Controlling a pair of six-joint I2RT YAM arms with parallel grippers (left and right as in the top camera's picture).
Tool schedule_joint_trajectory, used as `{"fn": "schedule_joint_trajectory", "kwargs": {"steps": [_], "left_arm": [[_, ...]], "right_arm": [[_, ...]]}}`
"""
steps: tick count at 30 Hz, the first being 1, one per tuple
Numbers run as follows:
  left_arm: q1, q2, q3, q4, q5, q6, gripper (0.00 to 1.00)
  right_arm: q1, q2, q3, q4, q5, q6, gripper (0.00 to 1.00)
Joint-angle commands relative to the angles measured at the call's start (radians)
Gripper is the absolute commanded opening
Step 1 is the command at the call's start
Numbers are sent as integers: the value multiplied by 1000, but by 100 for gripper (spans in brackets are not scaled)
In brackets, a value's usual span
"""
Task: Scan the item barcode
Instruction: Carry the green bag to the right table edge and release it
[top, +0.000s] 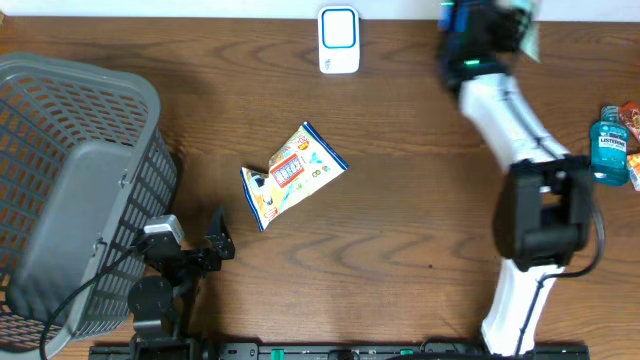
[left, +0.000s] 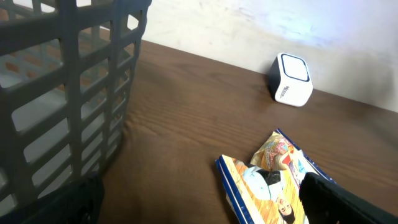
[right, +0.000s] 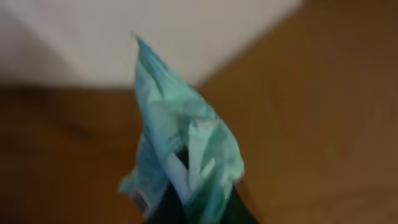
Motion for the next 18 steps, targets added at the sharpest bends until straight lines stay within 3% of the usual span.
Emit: {"fn": "schedule_joint_trajectory", "kwargs": {"steps": [1, 5, 10, 12, 14, 15, 16, 18], "left_arm": [[3, 0, -16, -25, 16, 2, 100], [3, 0, -16, -25, 16, 2, 100], [3, 0, -16, -25, 16, 2, 100], [3, 0, -16, -25, 16, 2, 100], [3, 0, -16, -25, 16, 2, 100], [3, 0, -16, -25, 16, 2, 100], [3, 0, -16, -25, 16, 2, 100], [3, 0, -16, -25, 16, 2, 100]], "right_arm": [[-103, 42, -22, -128, -77, 191, 1], [-221, 67, -22, -244, -243, 285, 1], [-326, 68, -22, -304, -296, 383, 2], [-355, 68, -22, -306, -330, 381, 20], [-378, 68, -22, -322, -325, 381, 74], [-384, 67, -22, -327, -315, 381, 94], [-390, 63, -21, -335, -291, 381, 99], [-388, 43, -20, -349, -281, 381, 99]]}}
